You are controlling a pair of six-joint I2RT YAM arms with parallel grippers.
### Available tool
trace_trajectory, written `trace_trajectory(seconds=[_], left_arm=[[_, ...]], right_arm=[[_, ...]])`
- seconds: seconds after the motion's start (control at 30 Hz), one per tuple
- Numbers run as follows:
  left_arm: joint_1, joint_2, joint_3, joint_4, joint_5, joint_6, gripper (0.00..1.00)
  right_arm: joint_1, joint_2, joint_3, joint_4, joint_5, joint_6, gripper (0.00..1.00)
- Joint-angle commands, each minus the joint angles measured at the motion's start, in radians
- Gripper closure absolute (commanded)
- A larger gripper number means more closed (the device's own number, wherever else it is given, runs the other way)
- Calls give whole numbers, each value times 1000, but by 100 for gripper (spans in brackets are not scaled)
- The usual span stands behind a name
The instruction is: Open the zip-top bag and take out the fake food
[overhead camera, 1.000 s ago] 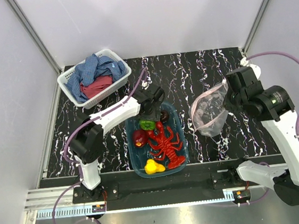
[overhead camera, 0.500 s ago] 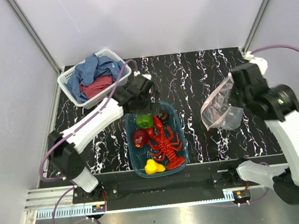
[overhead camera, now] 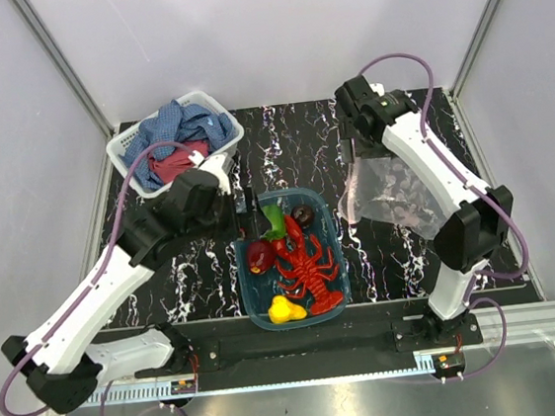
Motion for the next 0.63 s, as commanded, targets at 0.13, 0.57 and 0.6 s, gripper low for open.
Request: trace_trajectory(seconds=[0.13,0.57,0.6], left_arm=[[-2,-204,-102,148,18,-81,1],[-2,-342,-304,452,-24,-253,1],[-2,-384,-329,540,-21,-264,1]], right_arm=[[-4,-143,113,-5,-278,17,0],[-2,-628,-416,245,-585,268,0],[-2,-678,-429,276,-649,276,0]])
